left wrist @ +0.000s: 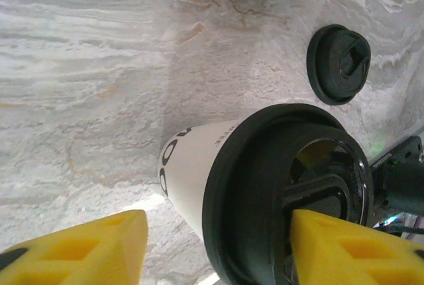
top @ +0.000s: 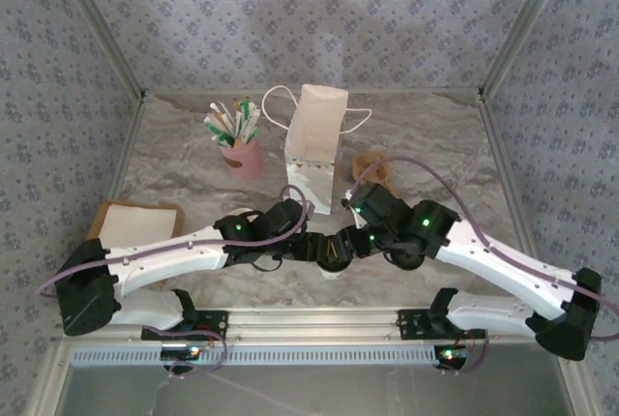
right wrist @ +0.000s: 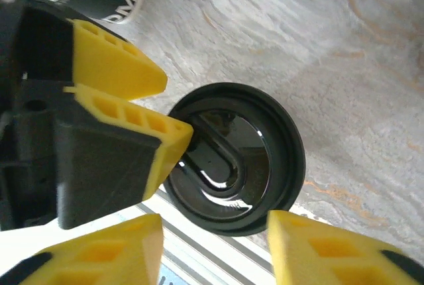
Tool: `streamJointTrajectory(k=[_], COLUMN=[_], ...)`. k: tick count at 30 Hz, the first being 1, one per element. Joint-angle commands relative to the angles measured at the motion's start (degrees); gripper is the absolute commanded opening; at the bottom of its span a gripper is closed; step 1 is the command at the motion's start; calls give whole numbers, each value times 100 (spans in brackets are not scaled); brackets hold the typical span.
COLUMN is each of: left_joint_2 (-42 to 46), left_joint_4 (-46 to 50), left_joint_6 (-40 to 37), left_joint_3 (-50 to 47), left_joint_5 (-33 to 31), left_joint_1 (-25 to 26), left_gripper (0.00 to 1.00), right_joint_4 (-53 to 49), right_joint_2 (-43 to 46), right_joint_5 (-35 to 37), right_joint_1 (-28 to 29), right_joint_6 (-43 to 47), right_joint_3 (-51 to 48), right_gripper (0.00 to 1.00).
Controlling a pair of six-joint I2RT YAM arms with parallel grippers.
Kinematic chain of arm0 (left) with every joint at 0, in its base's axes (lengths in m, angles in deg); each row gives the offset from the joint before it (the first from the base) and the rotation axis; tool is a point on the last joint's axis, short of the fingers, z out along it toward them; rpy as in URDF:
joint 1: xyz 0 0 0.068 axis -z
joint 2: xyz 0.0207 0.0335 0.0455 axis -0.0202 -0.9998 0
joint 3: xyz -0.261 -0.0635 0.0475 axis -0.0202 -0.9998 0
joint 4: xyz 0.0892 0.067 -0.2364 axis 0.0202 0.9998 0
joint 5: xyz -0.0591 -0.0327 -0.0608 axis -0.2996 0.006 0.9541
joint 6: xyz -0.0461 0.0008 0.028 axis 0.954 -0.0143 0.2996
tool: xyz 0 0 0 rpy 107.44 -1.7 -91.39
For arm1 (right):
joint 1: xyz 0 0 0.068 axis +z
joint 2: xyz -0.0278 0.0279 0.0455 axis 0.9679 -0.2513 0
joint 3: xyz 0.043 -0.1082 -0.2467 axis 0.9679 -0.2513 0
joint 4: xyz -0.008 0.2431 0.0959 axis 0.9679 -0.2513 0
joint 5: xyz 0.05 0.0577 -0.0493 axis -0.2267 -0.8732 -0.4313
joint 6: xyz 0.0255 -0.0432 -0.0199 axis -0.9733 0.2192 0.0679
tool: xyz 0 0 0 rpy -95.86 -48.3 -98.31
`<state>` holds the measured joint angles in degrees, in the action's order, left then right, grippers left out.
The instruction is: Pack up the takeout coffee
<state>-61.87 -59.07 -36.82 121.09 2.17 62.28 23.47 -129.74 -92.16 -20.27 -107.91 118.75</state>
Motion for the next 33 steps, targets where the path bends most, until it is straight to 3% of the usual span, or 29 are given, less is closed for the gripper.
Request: streamJointTrajectory(k=[1,7,9,13,16,20,25,33], left_joint_2=[374,822,996,1432,1713,1898,2050,2022], left_joint_4=[404,919,1109,1367,1525,1788,2064,1961], left_joint_6=[-192,-309,-335,-393,-419,-433,-503,-564], left_joint_3=[468,674,701,737,683,646,595,458], left_joint_5=[-309,-730,-865,-1141,-1271,-1394,-1446,-1241], left_joint_1=[28,-4,-48,-133,-223,-379,-549,-796], left_gripper=[69,99,99,100,99,100,99,99], right_joint_4=[-426,-574,-638,-540,-601,-518,-208,95], right_joint_2=[234,560,593,639,613,552,575,274], right_joint_5=[196,412,457,561,1144,1181,545,574], right_joint_1=[-25,-207,-298,-420,-494,-797,-1130,-547], right_joint_6=[77,267,350,404,264,148,499,747], right_joint_3=[202,179,178,105,119,93,16,-73], right_gripper=[60,93,100,100,100,100,100,100])
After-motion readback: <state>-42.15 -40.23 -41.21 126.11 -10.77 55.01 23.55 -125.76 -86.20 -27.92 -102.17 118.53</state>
